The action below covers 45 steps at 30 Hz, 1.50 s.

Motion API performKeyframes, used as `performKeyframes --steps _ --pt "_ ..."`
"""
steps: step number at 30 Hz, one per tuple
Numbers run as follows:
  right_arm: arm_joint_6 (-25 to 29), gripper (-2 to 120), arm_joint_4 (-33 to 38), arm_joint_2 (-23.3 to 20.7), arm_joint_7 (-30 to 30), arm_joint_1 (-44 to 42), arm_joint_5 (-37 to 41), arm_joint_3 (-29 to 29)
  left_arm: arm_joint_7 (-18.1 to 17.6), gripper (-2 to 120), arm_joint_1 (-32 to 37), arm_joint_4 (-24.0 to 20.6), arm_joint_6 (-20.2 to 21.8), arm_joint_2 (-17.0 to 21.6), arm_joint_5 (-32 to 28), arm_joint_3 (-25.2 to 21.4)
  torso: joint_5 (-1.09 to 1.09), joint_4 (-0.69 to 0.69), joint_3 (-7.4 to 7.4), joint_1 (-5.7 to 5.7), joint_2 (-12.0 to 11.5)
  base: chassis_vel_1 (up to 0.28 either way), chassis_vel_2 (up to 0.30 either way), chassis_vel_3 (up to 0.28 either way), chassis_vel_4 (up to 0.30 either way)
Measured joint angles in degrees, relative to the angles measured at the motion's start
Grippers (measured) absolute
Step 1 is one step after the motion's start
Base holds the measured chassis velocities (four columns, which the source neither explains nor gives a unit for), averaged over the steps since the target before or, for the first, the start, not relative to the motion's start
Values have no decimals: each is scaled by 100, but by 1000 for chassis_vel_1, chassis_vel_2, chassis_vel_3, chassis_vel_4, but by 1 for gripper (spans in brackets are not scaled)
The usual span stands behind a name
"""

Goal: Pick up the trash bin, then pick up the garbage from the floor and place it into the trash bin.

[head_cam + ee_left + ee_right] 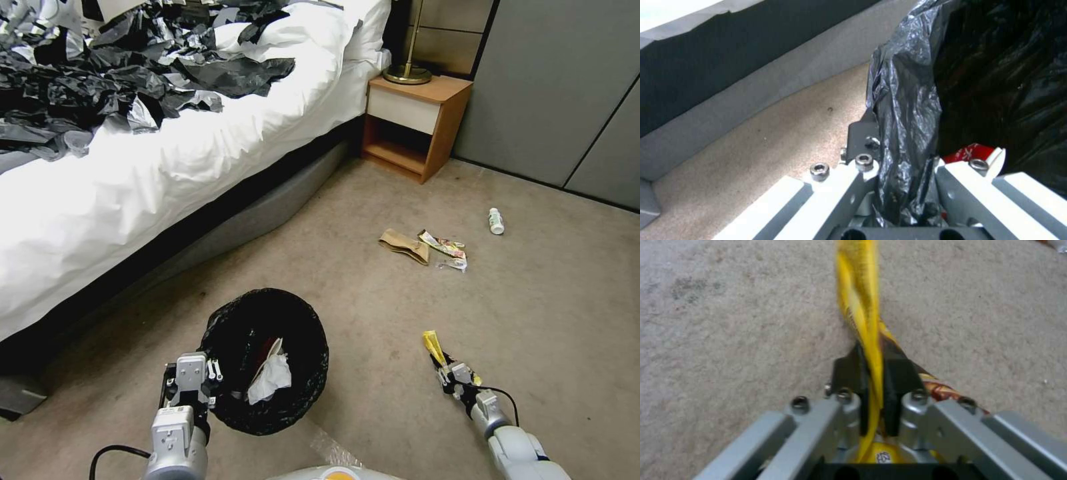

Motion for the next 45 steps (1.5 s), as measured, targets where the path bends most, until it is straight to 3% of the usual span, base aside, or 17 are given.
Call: performKeyframes --steps 1,7,10,12,14,16,18,19,22,23,24,26,28,35,45 --pt "-25 0 48 -8 15 -21 13 1 1 0 -12 9 1 3 -9 2 -2 -2 0 0 0 0 0 0 0" --pt "-120 0 538 -29 89 -232 189 -54 6 0 -32 31 5 17 -32 2 -6 -6 1 0 0 0 0 0 0" --pt "-344 0 1430 -39 119 -626 561 -245 6 0 -42 52 7 15 -32 7 -6 -4 1 0 0 0 0 0 0" --pt "-393 0 1620 -40 121 -712 636 -276 6 0 -44 56 7 15 -32 8 -6 -5 1 0 0 0 0 0 0" --pt "-481 0 2700 -49 118 -1115 944 -425 10 0 -52 74 9 13 -31 16 -6 -6 0 0 0 0 0 0 0" --pt "-482 0 2913 -51 110 -1182 986 -454 11 0 -53 78 9 12 -32 16 -6 -6 1 0 0 0 0 0 0" --pt "-483 0 4072 -77 18 -1524 1201 -622 12 0 -58 104 10 11 -30 15 -7 -3 0 0 0 0 0 0 0" --pt "-483 0 4072 -77 18 -1524 1201 -622 12 0 -58 104 10 11 -30 15 -7 -3 0 0 0 0 0 0 0" --pt "-442 0 5145 -99 -193 -1748 1371 -792 15 0 -70 126 13 9 -25 28 -8 -5 0 0 0 0 0 0 0" --pt "-442 0 5145 -99 -193 -1748 1371 -792 15 0 -70 126 13 9 -25 28 -8 -5 0 0 0 0 0 0 0" --pt "-418 0 5754 -104 -389 -1839 1455 -929 25 0 -80 143 13 8 -21 38 -9 -5 1 0 0 0 0 0 0" --pt "-431 0 5962 -101 -454 -1863 1502 -1000 26 0 -84 150 14 10 -21 41 -6 -5 1 0 0 0 0 0 0" --pt "-531 0 6728 -124 -874 -1951 1798 -1321 30 0 -101 166 19 20 -19 51 -6 -5 0 0 0 0 0 0 0" --pt "-624 0 7187 -296 -1045 -1982 1904 -1959 52 0 -110 185 23 38 -15 64 -7 -4 0 0 0 0 0 0 0" --pt "-849 0 6740 -246 -874 -1696 1504 -2581 82 0 -115 210 26 13 40 118 -6 -5 0 0 0 0 0 0 0"
